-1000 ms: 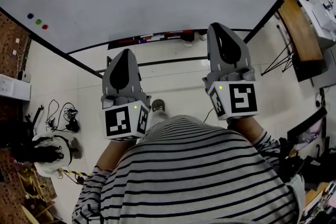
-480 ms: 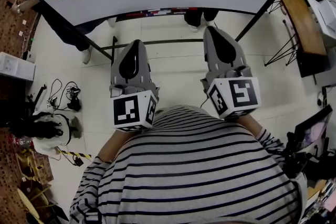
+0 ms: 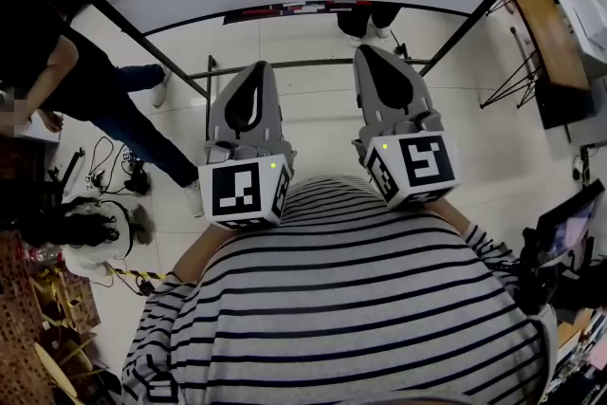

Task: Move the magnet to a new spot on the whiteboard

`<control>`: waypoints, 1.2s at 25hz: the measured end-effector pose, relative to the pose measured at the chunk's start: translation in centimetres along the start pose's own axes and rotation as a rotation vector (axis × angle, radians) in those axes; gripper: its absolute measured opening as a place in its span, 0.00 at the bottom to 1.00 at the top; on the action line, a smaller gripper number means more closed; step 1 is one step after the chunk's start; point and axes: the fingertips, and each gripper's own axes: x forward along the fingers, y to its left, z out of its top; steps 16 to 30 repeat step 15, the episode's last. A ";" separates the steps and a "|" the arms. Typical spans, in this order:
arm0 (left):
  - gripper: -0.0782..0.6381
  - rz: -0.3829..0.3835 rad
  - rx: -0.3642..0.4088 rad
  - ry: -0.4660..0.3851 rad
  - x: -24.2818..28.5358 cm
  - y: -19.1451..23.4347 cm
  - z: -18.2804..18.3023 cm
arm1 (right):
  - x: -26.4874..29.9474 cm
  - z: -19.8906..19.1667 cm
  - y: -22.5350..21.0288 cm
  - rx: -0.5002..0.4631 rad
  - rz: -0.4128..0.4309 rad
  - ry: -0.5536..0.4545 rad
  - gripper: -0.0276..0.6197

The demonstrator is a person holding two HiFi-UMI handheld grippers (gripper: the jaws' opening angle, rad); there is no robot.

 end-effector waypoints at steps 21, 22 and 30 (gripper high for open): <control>0.13 -0.007 -0.003 0.024 -0.3 -0.3 -0.1 | 0.2 -0.2 1.4 -0.027 0.028 0.019 0.04; 0.13 -0.007 -0.003 0.024 -0.3 -0.3 -0.1 | 0.2 -0.2 1.4 -0.027 0.028 0.019 0.04; 0.13 -0.007 -0.003 0.024 -0.3 -0.3 -0.1 | 0.2 -0.2 1.4 -0.027 0.028 0.019 0.04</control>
